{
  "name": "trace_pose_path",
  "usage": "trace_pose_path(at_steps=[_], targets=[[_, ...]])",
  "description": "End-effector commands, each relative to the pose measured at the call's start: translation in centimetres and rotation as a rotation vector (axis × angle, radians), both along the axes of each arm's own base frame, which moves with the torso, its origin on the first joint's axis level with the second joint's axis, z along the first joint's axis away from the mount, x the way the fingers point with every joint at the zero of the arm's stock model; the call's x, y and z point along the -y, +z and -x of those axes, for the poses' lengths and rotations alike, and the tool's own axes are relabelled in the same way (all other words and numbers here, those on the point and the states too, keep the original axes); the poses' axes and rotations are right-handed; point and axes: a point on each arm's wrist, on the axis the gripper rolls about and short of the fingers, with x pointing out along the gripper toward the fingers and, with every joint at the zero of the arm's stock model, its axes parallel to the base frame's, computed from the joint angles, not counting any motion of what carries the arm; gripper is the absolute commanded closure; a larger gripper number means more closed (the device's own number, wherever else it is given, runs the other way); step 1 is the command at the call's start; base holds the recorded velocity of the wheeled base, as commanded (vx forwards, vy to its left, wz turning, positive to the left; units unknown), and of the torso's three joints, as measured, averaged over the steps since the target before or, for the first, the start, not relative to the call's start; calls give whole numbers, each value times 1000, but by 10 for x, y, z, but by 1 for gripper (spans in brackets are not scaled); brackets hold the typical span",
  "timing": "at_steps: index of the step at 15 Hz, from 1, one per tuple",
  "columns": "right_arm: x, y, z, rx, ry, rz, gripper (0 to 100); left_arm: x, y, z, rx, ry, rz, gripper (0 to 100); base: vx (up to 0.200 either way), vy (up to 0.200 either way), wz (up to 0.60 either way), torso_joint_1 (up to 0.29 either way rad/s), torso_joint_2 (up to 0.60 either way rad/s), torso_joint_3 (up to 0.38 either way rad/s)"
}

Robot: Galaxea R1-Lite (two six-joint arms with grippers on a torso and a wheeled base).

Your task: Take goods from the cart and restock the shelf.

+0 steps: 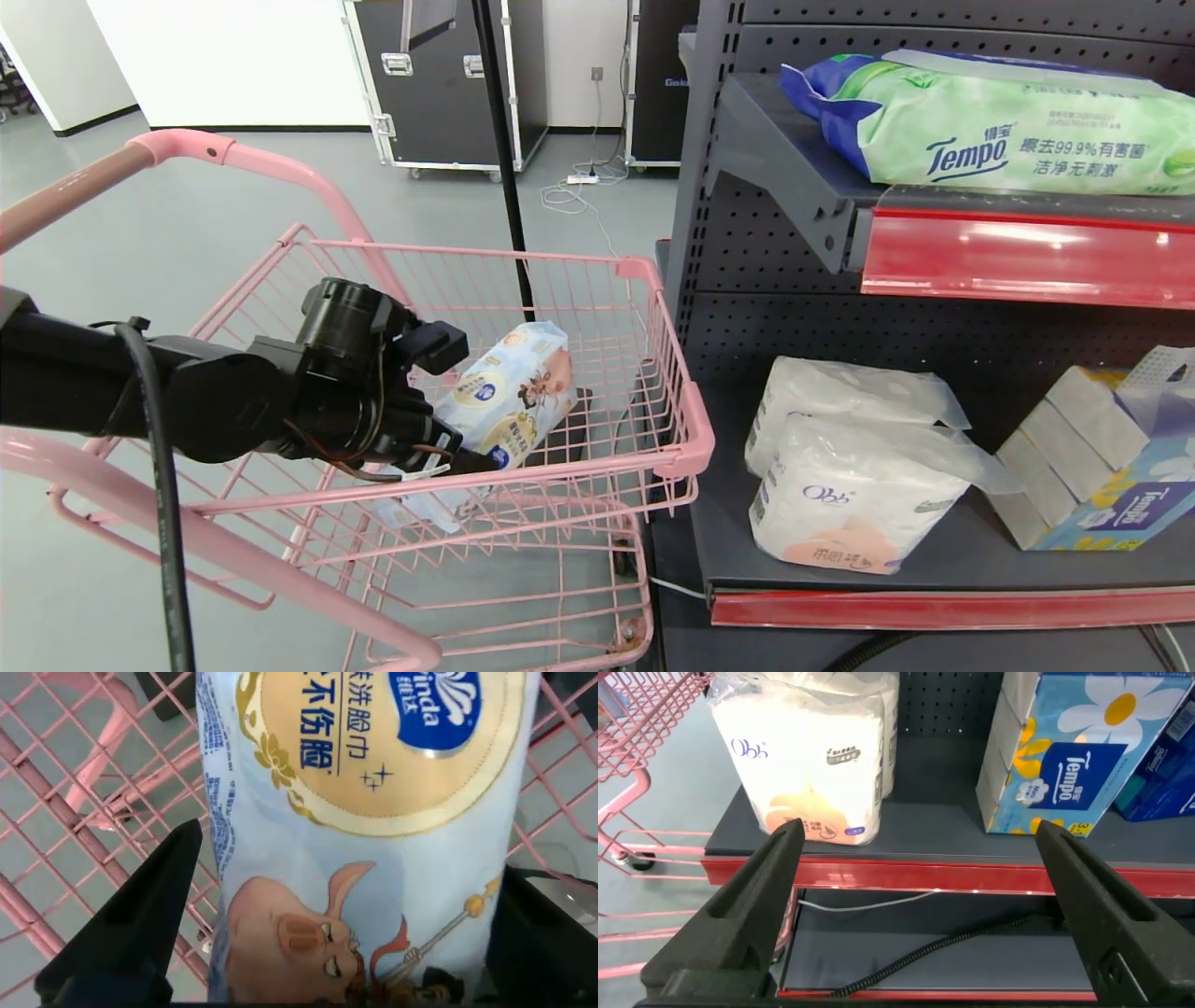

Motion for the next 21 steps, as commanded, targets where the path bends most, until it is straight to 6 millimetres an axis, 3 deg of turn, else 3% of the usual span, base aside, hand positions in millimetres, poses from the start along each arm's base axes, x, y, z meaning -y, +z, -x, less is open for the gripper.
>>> trace_pose_path(at_steps=[1, 2, 6, 7, 13, 14, 16, 17, 18, 19, 21], targets=[[0, 0, 0, -1, 0, 0, 0, 1, -9, -2, -26, -2, -8, 0, 0, 0, 0, 0, 0, 0], [0, 0, 0, -1, 0, 0, 0, 1, -8, -3, -22, -1, -6, 100, 0, 0, 0, 0, 0, 0], [0, 0, 0, -3, 0, 0, 0, -1, 5, 2, 12, 6, 4, 100, 0, 0, 0, 0, 0, 0], [0, 0, 0, -3, 0, 0, 0, -5, 15, 7, 39, 13, 16, 100, 0, 0, 0, 0, 0, 0], [0, 0, 0, -3, 0, 2, 0, -43, 115, 60, 353, 113, 131, 100, 0, 0, 0, 0, 0, 0], [0, 0, 0, -1, 0, 2, 0, -55, 139, 85, 442, 155, 169, 100, 0, 0, 0, 0, 0, 0], [0, 0, 0, -1, 0, 2, 0, -70, 162, 119, 537, 203, 222, 100, 0, 0, 0, 0, 0, 0], [0, 0, 0, -3, 0, 3, 0, -84, 174, 155, 622, 250, 248, 100, 0, 0, 0, 0, 0, 0], [0, 0, 0, -3, 0, 3, 0, -85, 174, 159, 628, 256, 249, 100, 0, 0, 0, 0, 0, 0], [0, 0, 0, -3, 0, 5, 0, -99, 173, 209, 711, 319, 278, 100, 0, 0, 0, 0, 0, 0], [0, 0, 0, -3, 0, 5, 0, -104, 150, 264, 770, 341, 343, 100, 0, 0, 0, 0, 0, 0]])
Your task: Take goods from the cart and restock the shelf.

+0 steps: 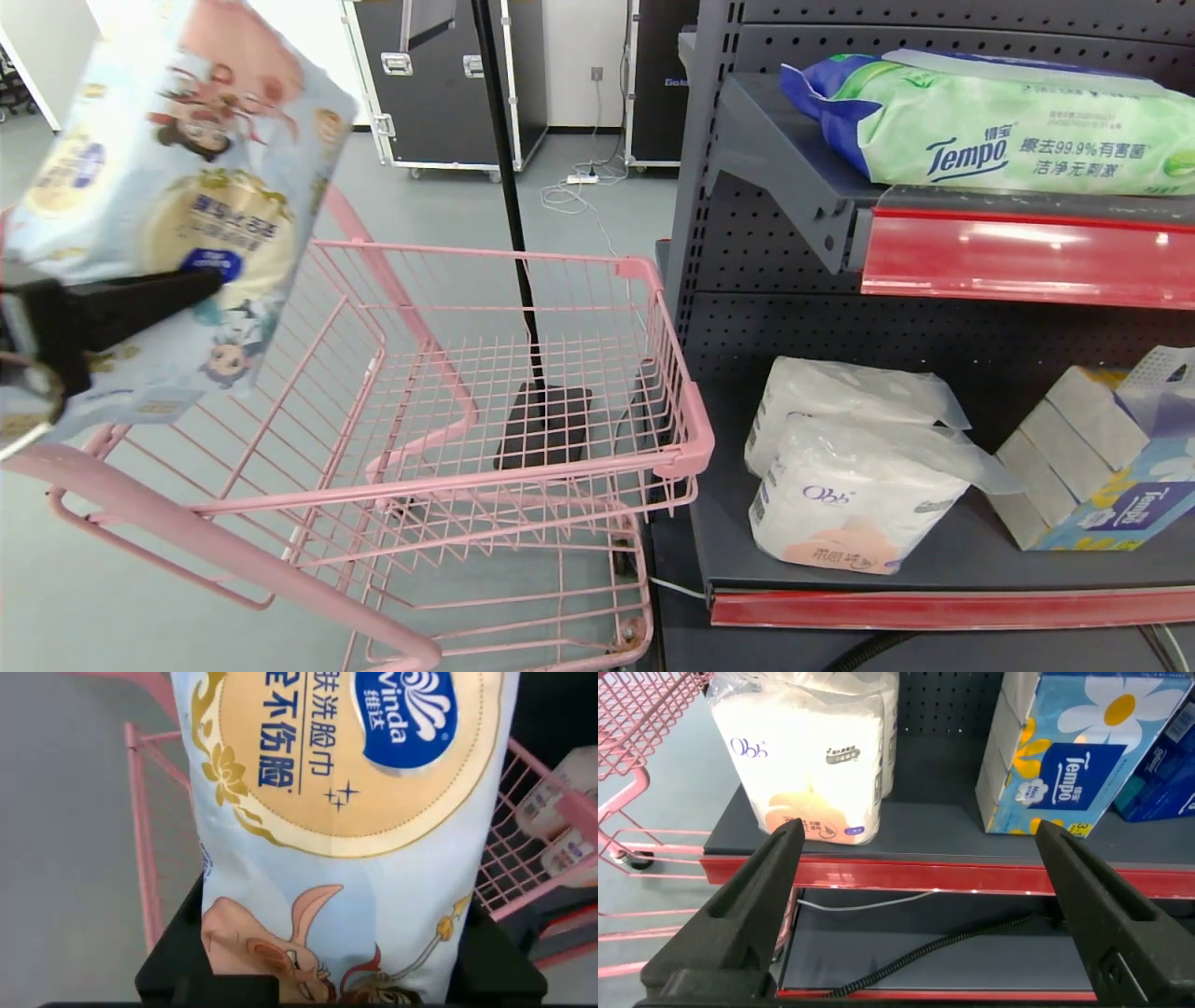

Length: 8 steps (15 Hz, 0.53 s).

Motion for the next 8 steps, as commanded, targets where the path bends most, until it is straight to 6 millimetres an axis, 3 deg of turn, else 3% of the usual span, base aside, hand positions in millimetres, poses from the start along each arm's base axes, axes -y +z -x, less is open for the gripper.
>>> trace_pose_path(at_steps=[1, 3, 5, 8], targets=[[0, 0, 0, -2, 0, -1, 0, -17, -36, 116, 185, 63, 87, 100, 0, 0, 0, 0, 0, 0], [0, 0, 0, -2, 0, -1, 0, -20, -87, 157, 229, 63, 93, 100, 0, 0, 0, 0, 0, 0], [0, 0, 0, -2, 0, -1, 0, -22, -120, 179, 244, 59, 95, 100, 0, 0, 0, 0, 0, 0], [0, 0, 0, -2, 0, 2, 0, -23, -139, 194, 253, 60, 98, 100, 0, 0, 0, 0, 0, 0]])
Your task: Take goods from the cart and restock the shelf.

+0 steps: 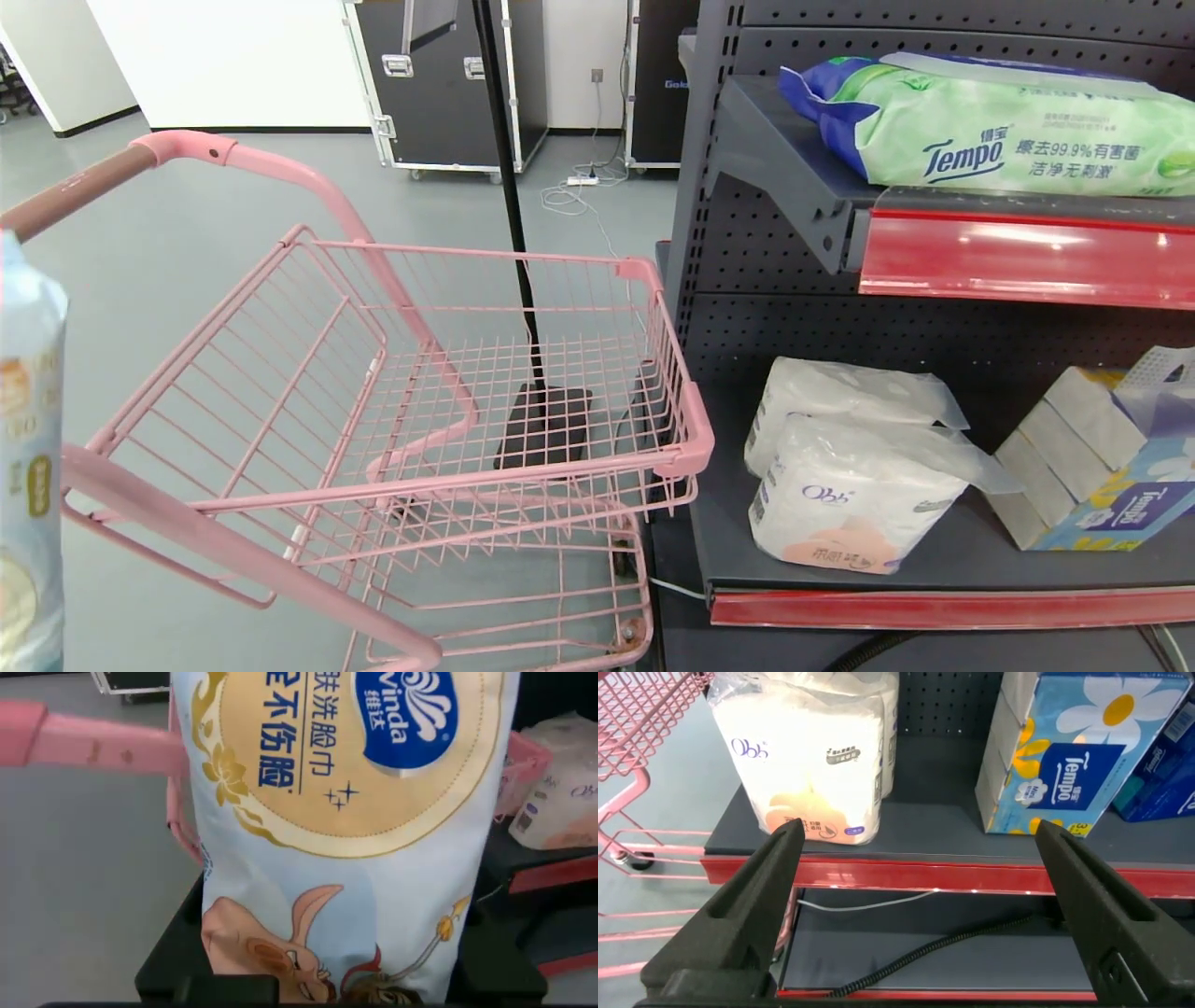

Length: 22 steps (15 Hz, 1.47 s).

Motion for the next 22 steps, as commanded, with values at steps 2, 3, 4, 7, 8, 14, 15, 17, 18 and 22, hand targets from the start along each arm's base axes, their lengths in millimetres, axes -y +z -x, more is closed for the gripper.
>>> trace_pose_path(at_steps=[2, 3, 4, 7, 8, 14, 15, 17, 18, 22], targets=[[0, 0, 0, -1, -1, -2, 0, -2, -29, 25, 75, 10, 11, 100, 0, 0, 0, 0, 0, 0], [0, 0, 0, -1, -1, -2, 0, -2, -28, 25, 79, 13, 11, 100, 0, 0, 0, 0, 0, 0], [0, 0, 0, -1, -1, 0, 0, -2, -27, 26, 82, 14, 12, 100, 0, 0, 0, -2, -90, -90], [0, 0, 0, -1, -1, 0, 0, -2, -24, 24, 75, 14, 11, 100, 0, 0, 0, 15, -326, -300], [0, 0, 0, -1, -1, 0, 0, -2, -25, 24, 76, 16, 11, 100, 0, 0, 0, 27, -413, -364], [0, 0, 0, -1, 0, 0, 0, -3, -19, 15, 25, 82, 6, 100, 0, 0, 0, 92, -459, -382], [0, 0, 0, -1, 0, 1, 0, -3, -17, 12, 9, 91, 5, 100, 0, 0, 0, 110, -496, -378], [0, 0, 0, -1, 0, 0, 0, -3, -12, 11, 6, 88, 4, 100, 0, 0, 0, 134, -510, -374], [0, 0, 0, -1, 0, 1, 0, -2, -9, 9, -1, 84, 3, 100, 0, 0, 0, 154, -515, -369], [0, 0, 0, -1, 0, 1, 0, -2, 9, 3, -10, 81, 0, 100, 0, 0, 0, 176, -543, -372]])
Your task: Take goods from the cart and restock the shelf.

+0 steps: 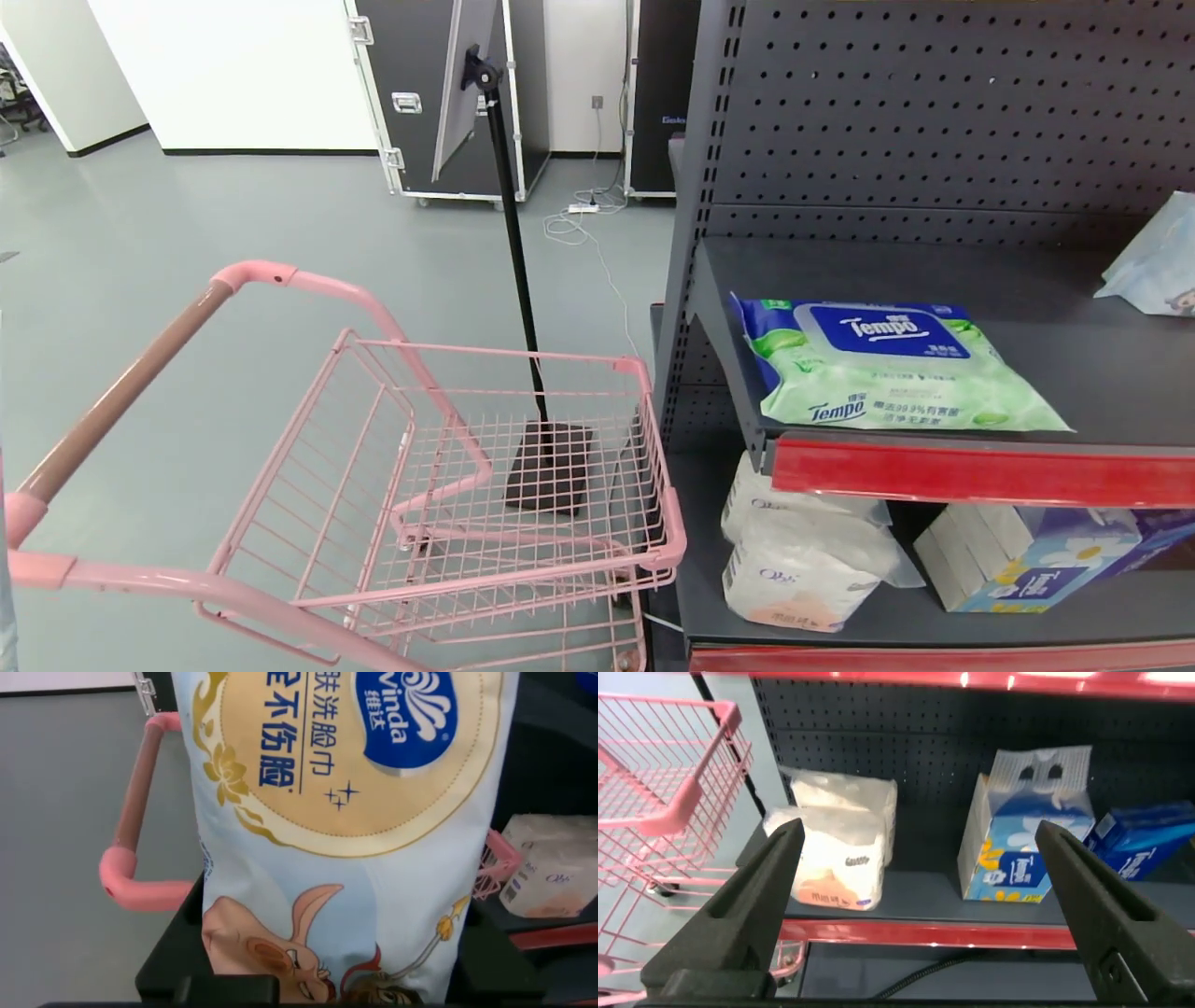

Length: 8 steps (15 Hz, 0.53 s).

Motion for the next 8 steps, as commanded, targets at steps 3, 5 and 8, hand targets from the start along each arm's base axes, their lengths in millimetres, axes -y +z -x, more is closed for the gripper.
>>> trace_pose_path(at_steps=[3, 5, 8], targets=[[0, 0, 0, -2, 2, 2, 0, 1, 11, -8, -29, -4, -5, 100, 0, 0, 0, 199, -579, -378], [0, 0, 0, -2, 2, 0, 0, 1, 11, -9, -31, -6, -6, 100, 0, 0, 0, 239, -615, -388], [0, 0, 0, -2, 2, 0, 0, 1, 10, -10, -39, -6, -6, 100, 0, 0, 0, 194, -478, -295]])
